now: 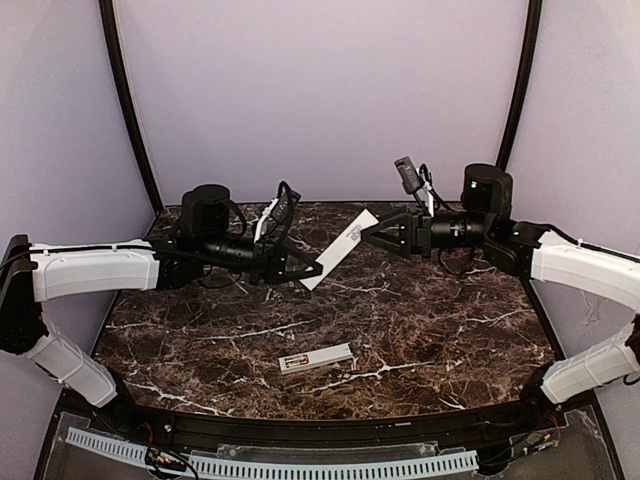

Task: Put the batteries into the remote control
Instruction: Pass from the right arm to the left, then pass from the left arm to the right

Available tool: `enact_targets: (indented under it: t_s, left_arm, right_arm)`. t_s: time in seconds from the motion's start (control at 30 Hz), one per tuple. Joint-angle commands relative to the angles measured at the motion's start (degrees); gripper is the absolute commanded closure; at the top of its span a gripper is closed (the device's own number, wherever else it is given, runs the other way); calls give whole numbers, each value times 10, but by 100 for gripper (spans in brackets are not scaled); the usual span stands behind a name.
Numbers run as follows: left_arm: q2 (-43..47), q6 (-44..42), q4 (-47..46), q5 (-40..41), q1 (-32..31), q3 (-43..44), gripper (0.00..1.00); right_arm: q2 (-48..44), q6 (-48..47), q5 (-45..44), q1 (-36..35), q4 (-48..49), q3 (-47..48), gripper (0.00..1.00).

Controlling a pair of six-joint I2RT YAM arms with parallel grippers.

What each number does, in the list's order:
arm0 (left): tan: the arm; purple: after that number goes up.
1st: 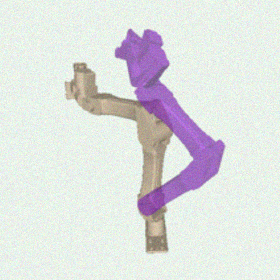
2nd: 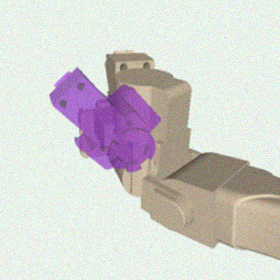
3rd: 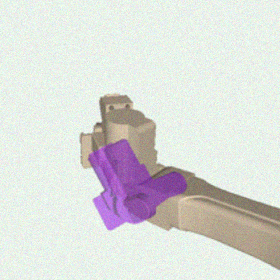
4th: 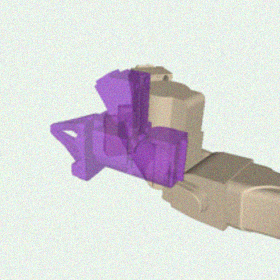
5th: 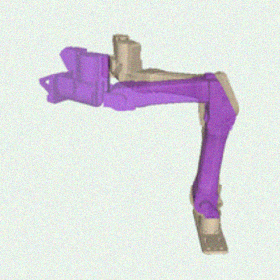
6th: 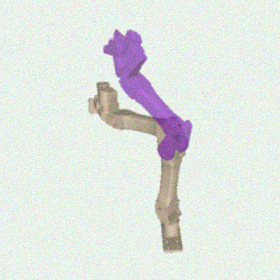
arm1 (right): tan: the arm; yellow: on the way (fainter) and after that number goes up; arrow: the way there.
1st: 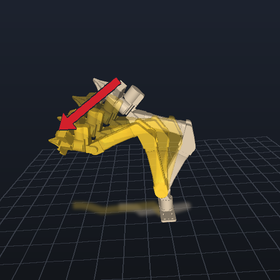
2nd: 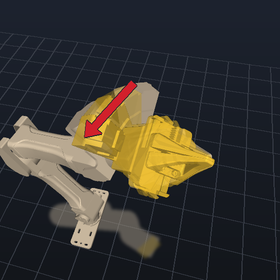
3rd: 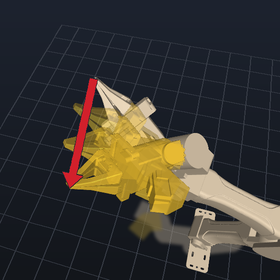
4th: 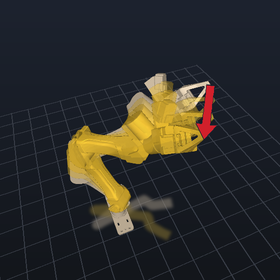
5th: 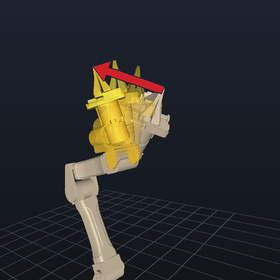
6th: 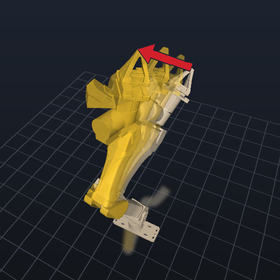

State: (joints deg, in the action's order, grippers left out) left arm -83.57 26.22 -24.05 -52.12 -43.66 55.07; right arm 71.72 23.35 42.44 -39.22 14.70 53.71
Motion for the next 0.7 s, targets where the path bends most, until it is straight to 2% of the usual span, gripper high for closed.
enact_targets:
  t_s: [0.0,0.1,0.27,0.33,0.43,0.53,0.6,0.67]
  left_arm:
    - [18,-130,191,-35,-1,31,100]
    - [11,-167,267,-34,-2,56,100]
    - [3,-186,295,-44,-2,68,100]
    - [1,-198,311,-45,-1,74,100]
    - [-2,-206,329,-43,-2,78,100]
    - [-9,-214,340,-45,-2,85,100]
    - [-11,-217,347,-49,-3,88,100]
    - [-9,-223,353,-52,-3,89,100]
  right_arm:
    - [12,-61,74,6,-176,31,49]
    - [21,-61,99,6,-189,38,60]
    - [37,-64,124,6,-198,50,77]
    - [41,-65,130,6,-200,51,77]
    - [44,-64,139,6,-202,52,69]
    - [48,-66,142,6,-205,56,75]
    - [50,-70,144,6,-208,56,84]
    - [50,-71,144,6,-208,57,99]
